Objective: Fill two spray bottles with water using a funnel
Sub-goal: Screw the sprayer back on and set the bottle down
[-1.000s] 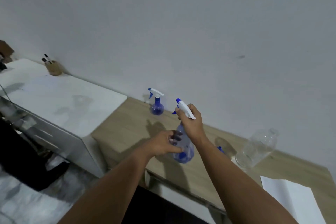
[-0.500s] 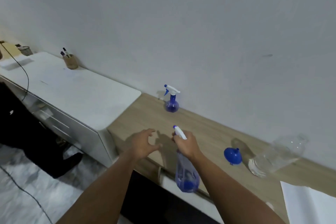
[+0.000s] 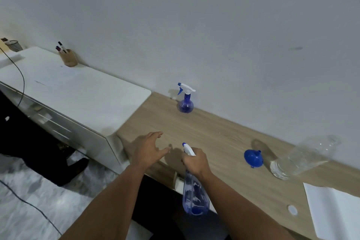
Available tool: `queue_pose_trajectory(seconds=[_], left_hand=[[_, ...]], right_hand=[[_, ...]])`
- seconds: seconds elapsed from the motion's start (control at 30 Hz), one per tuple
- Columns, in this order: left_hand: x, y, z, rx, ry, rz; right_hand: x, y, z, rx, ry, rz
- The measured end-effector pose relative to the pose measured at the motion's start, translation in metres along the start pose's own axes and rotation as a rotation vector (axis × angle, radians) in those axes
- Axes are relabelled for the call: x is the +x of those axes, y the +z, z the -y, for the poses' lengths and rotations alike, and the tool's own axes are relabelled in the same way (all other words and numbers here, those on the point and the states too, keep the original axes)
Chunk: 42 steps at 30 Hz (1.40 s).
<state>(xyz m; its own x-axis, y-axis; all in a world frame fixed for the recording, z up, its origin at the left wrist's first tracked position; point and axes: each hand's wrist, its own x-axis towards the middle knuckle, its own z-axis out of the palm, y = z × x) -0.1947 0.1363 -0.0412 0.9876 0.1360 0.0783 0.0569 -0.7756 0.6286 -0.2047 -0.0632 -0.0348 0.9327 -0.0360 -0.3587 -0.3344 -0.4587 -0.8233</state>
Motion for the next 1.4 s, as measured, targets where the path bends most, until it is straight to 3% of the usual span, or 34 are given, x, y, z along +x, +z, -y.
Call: queue_pose_trajectory(seconds=[0.37, 0.63, 0.83, 0.97, 1.07, 1.2, 1.3, 1.4], left_hand=[[0.007, -0.01, 0.008, 0.033, 0.023, 0.041], [0.013, -0.01, 0.008, 0.054, 0.011, 0.083], [0.022, -0.012, 0.009, 0.067, 0.039, 0.141], [0.025, -0.011, 0.015, 0.195, 0.02, 0.328], [0.019, -0.002, 0.01, 0.042, 0.008, 0.553], [0.022, 0.003, -0.017, -0.129, 0.039, 0.787], [0.035, 0.004, -0.041, -0.196, 0.066, 0.799], [0.055, 0.015, -0.057, -0.302, 0.025, 0.704]], right_hand=[[0.001, 0.007, 0.0, -0.101, 0.065, 0.008], [0.004, 0.009, -0.004, -0.024, 0.049, -0.031], [0.012, 0.015, -0.003, -0.091, 0.096, 0.042], [0.025, 0.014, 0.001, -0.007, 0.041, -0.028], [0.033, 0.008, 0.018, 0.123, -0.009, -0.125], [0.045, -0.004, 0.056, 0.273, -0.145, -0.137], [0.051, -0.017, 0.083, 0.41, -0.217, -0.17], [0.059, -0.032, 0.1, 0.379, -0.305, -0.259]])
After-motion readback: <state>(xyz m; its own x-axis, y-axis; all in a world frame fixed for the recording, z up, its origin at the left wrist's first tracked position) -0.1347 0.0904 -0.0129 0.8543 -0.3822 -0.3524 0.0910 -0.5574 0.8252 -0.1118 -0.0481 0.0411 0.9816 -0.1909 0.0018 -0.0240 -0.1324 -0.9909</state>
